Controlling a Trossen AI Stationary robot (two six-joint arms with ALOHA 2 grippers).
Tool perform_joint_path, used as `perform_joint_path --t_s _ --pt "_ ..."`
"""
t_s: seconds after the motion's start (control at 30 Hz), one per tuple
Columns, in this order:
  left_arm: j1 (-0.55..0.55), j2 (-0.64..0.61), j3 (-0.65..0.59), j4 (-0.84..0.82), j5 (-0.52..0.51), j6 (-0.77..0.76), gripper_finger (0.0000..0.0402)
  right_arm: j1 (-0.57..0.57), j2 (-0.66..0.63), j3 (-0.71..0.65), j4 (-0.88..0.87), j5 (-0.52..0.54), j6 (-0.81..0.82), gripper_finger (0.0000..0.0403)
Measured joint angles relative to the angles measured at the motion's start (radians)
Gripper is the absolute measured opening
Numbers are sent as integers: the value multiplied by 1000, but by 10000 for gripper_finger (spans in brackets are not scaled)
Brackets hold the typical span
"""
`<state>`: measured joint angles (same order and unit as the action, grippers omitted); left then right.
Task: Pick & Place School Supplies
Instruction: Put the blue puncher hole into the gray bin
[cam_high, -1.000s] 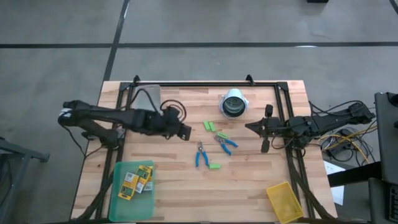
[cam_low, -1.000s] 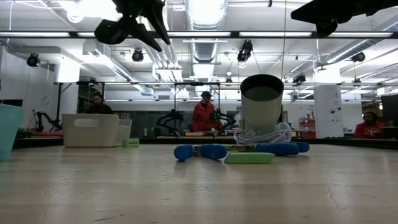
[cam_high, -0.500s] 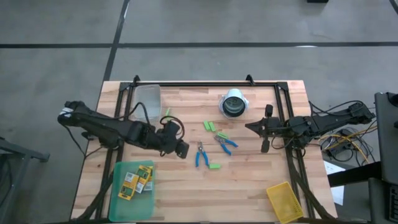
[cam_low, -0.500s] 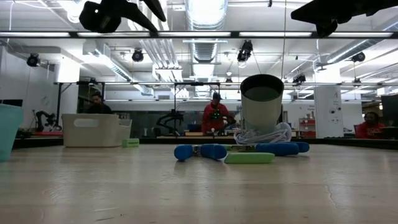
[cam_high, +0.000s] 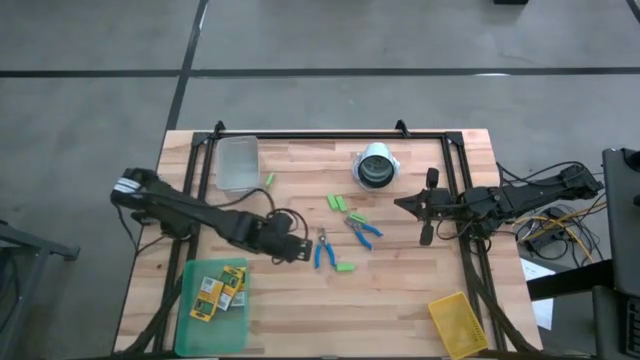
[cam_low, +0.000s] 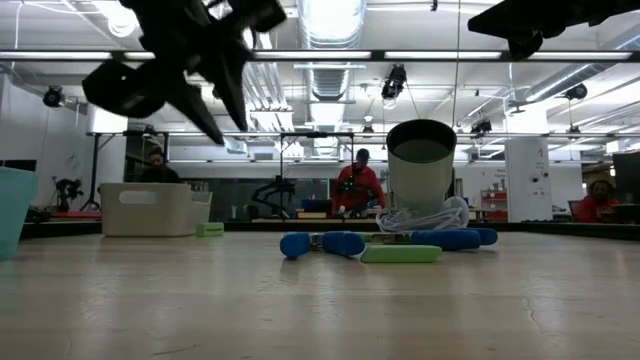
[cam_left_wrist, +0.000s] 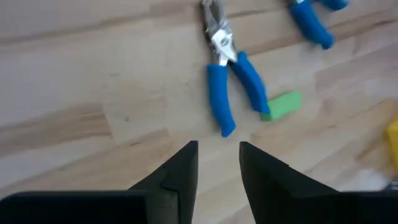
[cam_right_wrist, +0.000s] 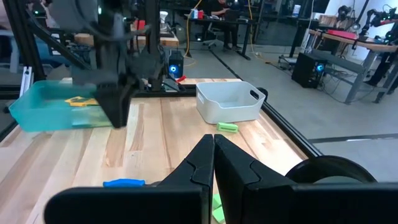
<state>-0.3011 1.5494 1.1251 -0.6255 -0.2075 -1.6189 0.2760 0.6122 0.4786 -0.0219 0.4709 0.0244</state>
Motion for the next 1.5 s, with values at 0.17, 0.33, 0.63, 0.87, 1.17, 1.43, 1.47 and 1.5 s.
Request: perform_joint_path --t_s 0.17,0.33,0.63,0.87,1.17,1.43,1.47,1.5 --pt "22 112 55 28 44 1 162 0 0 0 0 0 1 8" --pt "54 206 114 30 99 -5 180 0 0 0 0 0 1 8" --pt "89 323 206 27 123 54 177 0 0 0 0 0 1 8" --pt "99 346 192 18 129 29 177 0 0 0 0 0 -1 8" --pt "117 402 192 78 226 57 177 0 0 0 0 0 -1 8" --pt "122 415 193 92 251 74 177 0 0 0 0 0 -1 8" --pt "123 415 193 92 252 77 177 0 0 0 0 0 0 8" --pt "124 415 193 92 252 77 176 0 0 0 0 0 1 8"
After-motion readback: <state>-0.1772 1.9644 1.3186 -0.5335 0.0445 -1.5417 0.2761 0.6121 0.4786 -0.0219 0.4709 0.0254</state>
